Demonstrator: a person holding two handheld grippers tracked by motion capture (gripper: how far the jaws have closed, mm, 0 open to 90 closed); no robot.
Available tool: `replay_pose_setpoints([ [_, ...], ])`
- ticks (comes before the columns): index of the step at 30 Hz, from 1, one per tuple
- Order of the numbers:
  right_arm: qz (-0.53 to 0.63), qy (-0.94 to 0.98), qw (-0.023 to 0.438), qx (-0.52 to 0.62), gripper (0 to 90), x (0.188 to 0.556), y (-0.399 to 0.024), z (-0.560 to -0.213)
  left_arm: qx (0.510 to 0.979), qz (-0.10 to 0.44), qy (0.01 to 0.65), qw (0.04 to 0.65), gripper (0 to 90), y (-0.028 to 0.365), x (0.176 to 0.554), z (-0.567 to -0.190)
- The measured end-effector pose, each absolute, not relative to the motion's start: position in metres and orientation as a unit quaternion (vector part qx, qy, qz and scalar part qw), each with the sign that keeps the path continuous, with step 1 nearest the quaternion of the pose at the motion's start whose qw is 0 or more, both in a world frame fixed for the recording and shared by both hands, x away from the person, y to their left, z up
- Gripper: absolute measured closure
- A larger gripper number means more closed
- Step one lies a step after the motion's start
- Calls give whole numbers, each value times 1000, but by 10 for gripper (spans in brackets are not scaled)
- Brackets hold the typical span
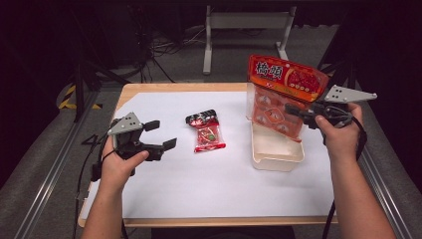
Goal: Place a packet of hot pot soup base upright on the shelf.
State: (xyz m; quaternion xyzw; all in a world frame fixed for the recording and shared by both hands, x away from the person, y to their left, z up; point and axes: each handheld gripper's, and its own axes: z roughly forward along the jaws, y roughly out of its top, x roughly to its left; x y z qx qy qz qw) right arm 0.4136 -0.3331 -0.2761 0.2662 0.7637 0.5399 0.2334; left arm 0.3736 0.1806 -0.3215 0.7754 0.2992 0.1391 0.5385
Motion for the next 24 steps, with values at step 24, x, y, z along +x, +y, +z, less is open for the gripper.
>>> replay_pose_setpoints([
  [24,529,759,235,299,700,416,-341,-310,777,133,305,534,139,183,375,-325],
])
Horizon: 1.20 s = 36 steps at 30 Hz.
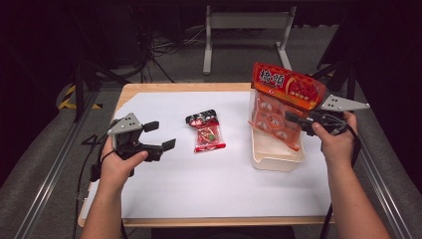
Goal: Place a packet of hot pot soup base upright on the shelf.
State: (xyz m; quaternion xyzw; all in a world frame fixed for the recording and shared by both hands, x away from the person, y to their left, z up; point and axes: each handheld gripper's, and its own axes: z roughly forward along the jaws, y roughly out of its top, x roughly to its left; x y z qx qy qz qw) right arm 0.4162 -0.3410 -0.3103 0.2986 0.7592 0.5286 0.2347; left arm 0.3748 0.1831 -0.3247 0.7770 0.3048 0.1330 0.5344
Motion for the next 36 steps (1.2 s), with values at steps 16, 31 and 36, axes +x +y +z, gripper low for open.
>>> replay_pose_setpoints([
  [16,478,772,258,330,697,412,-332,-324,778,128,307,533,138,182,375,-326],
  [31,447,781,272,342,699,410,-323,-333,781,126,305,531,137,180,376,-327],
  [36,421,801,253,341,699,416,-315,-351,780,126,305,532,137,181,376,-327],
])
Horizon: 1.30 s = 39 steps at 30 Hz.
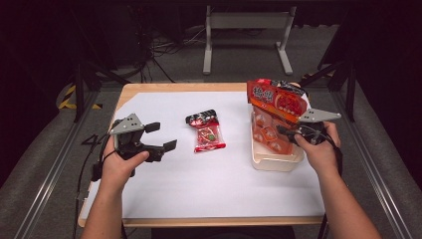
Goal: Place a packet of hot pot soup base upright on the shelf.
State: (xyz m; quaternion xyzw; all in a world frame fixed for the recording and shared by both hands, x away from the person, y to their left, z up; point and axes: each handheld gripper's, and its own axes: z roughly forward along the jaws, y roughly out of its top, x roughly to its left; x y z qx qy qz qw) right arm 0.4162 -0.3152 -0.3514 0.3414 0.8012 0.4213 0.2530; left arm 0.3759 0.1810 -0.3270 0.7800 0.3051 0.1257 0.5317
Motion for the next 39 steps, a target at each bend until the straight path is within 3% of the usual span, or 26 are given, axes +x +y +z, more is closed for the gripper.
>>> replay_pose_setpoints([
  [21,470,766,214,383,672,414,-344,-365,782,122,307,529,136,182,378,-330],
  [30,487,749,221,390,431,404,-350,-355,785,122,306,525,132,182,381,-331],
  [31,487,748,222,391,357,402,-353,-352,785,119,308,525,132,181,382,-332],
  [39,468,756,240,389,311,391,-358,-348,785,115,314,522,122,177,389,-335],
])
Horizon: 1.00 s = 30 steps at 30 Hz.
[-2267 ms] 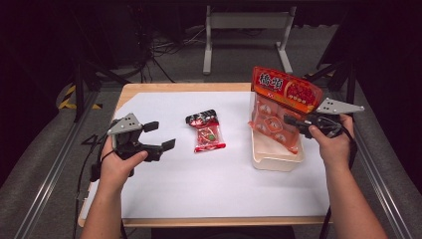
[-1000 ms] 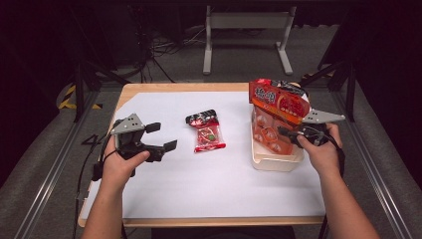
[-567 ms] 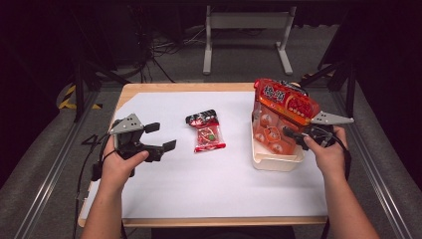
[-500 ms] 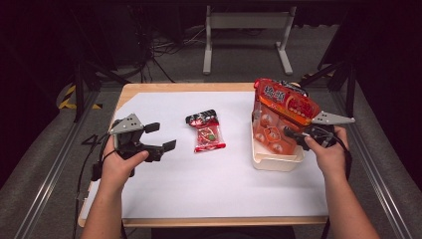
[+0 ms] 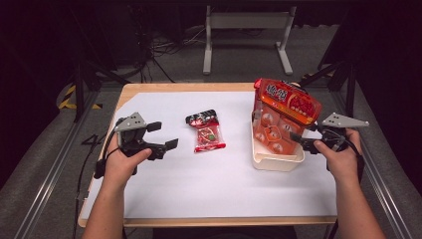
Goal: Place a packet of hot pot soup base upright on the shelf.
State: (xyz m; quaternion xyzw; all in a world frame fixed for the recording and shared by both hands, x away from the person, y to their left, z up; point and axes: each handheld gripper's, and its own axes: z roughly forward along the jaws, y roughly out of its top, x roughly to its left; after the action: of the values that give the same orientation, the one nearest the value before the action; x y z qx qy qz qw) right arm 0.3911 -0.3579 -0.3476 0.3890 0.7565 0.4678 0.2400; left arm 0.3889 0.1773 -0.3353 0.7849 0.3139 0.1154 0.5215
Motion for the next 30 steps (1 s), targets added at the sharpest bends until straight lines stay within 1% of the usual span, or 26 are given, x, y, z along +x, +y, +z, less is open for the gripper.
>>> replay_pose_setpoints([
  [10,471,756,248,381,315,368,-362,-336,790,117,324,507,107,171,402,-343],
  [15,459,759,266,377,315,354,-363,-329,795,114,324,500,103,166,410,-348],
  [18,457,763,265,373,318,347,-363,-326,791,115,322,507,95,162,414,-351],
  [21,440,770,278,369,322,341,-360,-324,789,114,328,507,103,159,417,-354],
  [25,450,777,263,352,325,337,-354,-321,789,126,341,496,68,156,420,-357],
  [30,449,786,260,337,325,333,-347,-319,796,128,341,484,73,152,426,-362],
])
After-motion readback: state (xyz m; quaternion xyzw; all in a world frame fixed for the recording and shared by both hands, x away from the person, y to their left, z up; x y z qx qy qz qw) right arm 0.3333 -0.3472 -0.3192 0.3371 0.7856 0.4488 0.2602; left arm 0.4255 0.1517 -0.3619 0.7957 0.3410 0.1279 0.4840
